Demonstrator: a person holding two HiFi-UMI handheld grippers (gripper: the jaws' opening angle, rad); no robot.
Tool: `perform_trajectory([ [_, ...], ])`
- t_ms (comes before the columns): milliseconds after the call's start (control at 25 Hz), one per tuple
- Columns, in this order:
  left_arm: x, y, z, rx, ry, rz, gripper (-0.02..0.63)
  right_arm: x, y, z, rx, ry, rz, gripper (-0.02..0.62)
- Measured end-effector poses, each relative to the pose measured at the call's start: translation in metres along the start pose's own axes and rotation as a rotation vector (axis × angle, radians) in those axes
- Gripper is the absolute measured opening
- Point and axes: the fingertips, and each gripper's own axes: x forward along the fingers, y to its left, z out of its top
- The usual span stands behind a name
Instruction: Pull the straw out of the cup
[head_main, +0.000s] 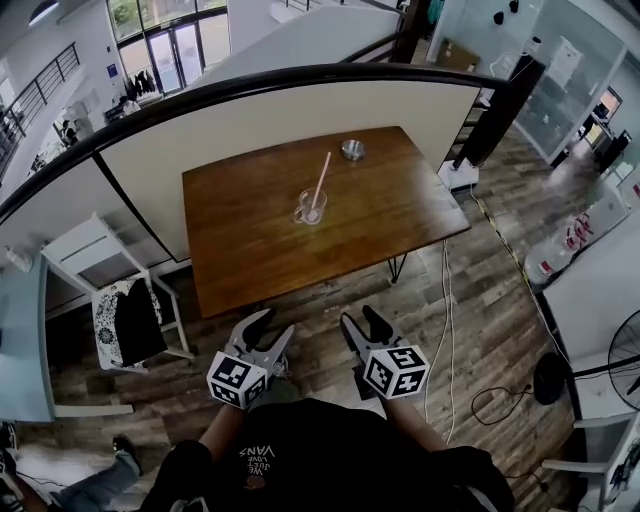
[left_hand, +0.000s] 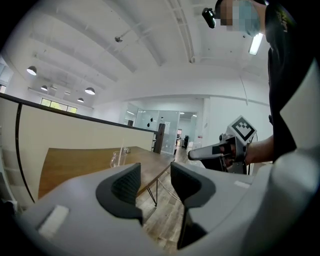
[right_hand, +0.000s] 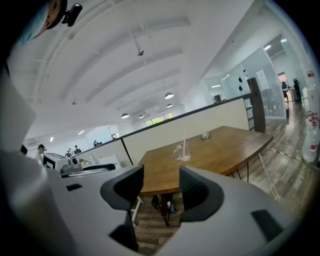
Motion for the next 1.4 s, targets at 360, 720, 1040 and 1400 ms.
perform_trajectory([
  [360,0.044,0.081,0.022,0.017,0.036,-0.107,0.173,0.071,-0.007,0.033,0.034,-0.020,-0.109,0.195],
  [720,0.080,0.134,0.033,0.020,0.068,-0.204,0.173,0.121,-0.017,0.045,0.081,-0.039,-0.211,0.195],
  [1040,0.107,0.156,0.032,0.022,0.077,-0.228,0.172,0.138,-0.033,0.044,0.103,-0.034,-0.260,0.195],
  [1400,0.168,0.163,0.037,0.024,0.084,-0.183,0.173,0.166,-0.084,0.058,0.099,-0.007,-0.211,0.195],
])
